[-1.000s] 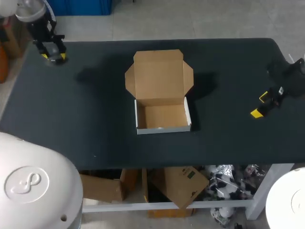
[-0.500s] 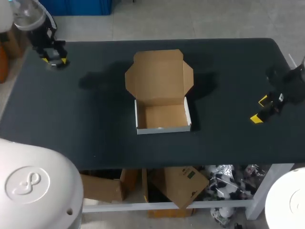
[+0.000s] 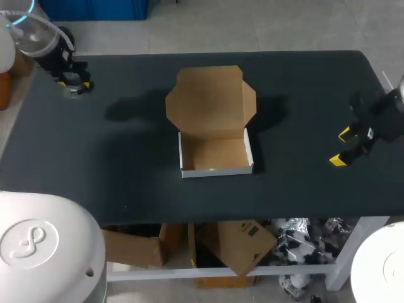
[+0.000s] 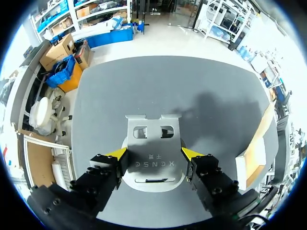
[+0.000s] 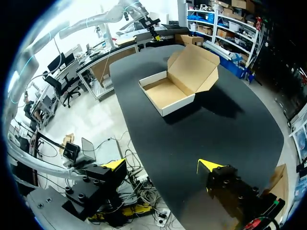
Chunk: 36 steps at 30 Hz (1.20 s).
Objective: Assemble the packaging by folding the flat box into shape, placing the metal phone stand inside, and closing the box properly
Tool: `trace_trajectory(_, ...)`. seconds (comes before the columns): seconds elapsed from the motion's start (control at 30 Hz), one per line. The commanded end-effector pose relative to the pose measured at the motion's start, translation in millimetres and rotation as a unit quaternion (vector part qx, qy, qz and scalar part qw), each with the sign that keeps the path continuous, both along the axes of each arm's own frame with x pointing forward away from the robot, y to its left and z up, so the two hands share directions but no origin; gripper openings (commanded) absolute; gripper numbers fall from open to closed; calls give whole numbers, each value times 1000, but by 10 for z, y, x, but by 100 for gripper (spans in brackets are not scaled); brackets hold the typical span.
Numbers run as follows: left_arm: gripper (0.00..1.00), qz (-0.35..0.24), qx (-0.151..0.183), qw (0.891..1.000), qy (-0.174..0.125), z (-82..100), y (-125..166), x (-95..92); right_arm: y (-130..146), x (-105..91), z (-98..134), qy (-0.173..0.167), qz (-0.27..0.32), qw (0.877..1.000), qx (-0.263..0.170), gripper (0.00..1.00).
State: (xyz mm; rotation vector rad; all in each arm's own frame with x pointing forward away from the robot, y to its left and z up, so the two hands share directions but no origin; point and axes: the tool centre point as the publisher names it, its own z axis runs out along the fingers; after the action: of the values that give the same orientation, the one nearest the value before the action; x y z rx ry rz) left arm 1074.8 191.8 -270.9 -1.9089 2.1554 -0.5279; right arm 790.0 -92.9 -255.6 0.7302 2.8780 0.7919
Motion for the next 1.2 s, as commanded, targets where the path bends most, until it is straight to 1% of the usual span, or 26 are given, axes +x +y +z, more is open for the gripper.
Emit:
trace_trajectory(0.03, 0, 0, 0, 999, -45, 37, -121, -128, 9, 73, -97, 0, 10, 1000, 8, 100)
trace_trajectory(0.17, 0, -15, 1, 999, -44, 63, -230, -189, 22, 72, -134, -14, 18, 1000, 15, 100)
trace_trajectory(0.2, 0, -23, -2, 999, -42, 70, -258, -211, 28, 72, -145, -20, 21, 1000, 12, 100)
trace_trajectory(0.27, 0, -29, -2, 999, -43, 84, -308, -259, 46, 65, -158, -34, 33, 999, 20, 100)
trace_trajectory(0.37, 0, -40, 0, 998, -44, 93, -374, -314, 74, 59, -179, -41, 38, 998, 25, 100)
trace_trajectory(0.43, 0, -48, 1, 998, -44, 103, -428, -362, 111, 71, -204, -29, 37, 999, 27, 100)
trace_trajectory(0.5, 0, -55, 2, 997, -45, 109, -476, -394, 150, 77, -210, -27, 39, 999, 27, 100)
trace_trajectory(0.77, 0, -74, 5, 996, -47, 121, -599, -471, 256, 100, -251, -26, 40, 999, 22, 100)
trace_trajectory(0.9, 0, -82, 6, 995, -48, 128, -648, -509, 271, 126, -283, -25, 39, 999, 25, 100)
trace_trajectory(1.07, 0, -89, 7, 995, -48, 137, -682, -545, 291, 189, -314, -21, 38, 999, 25, 100)
trace_trajectory(1.2, 0, -92, 8, 995, -48, 136, -699, -559, 327, 233, -338, -14, 42, 999, 16, 100)
